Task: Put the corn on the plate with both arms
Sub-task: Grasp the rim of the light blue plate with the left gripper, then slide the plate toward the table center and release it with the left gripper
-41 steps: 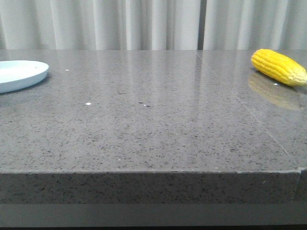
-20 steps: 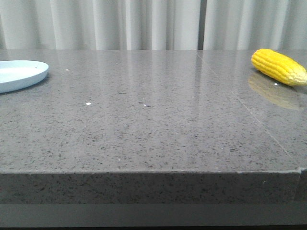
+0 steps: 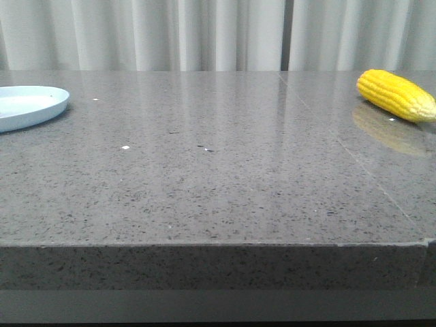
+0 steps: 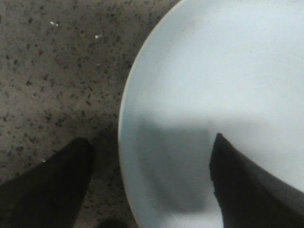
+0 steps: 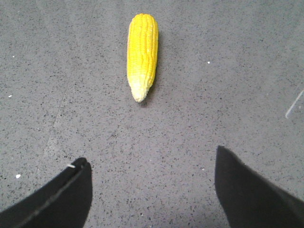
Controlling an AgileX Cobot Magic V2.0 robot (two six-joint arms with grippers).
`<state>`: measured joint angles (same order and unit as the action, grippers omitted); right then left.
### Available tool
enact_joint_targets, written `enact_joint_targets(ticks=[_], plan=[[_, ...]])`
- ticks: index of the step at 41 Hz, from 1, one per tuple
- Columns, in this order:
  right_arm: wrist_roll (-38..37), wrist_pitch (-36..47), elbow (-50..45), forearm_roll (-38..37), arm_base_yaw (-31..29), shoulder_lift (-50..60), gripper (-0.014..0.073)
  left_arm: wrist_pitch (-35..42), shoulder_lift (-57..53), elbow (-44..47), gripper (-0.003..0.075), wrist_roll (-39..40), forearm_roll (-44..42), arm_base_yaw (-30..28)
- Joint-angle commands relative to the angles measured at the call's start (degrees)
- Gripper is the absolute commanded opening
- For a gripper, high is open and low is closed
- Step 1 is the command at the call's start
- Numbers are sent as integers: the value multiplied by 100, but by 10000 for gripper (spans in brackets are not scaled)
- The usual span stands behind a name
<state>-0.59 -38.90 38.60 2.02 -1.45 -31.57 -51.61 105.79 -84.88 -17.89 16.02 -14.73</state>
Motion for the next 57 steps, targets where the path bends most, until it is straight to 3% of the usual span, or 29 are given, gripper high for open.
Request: enact_joint_targets(ticks=[1,15,31,40,57], plan=[[59,435,146,-70,-11,-53,562,165,-221,-186,358,-17,164,-4],[59,435,146,-70,-11,-53,562,261,-221,-186,-16,-17,176,-4],[59,435,146,-70,-11,-53,562,-40,-412,-346,-20,-466,1381,412],[59,435,146,-70,-11,-53,562,-423,-423,-851,-20,-466,1787,1166],[59,435,146,-70,-11,-53,562,-241,-195,-963,-20,-466,1800,2759]])
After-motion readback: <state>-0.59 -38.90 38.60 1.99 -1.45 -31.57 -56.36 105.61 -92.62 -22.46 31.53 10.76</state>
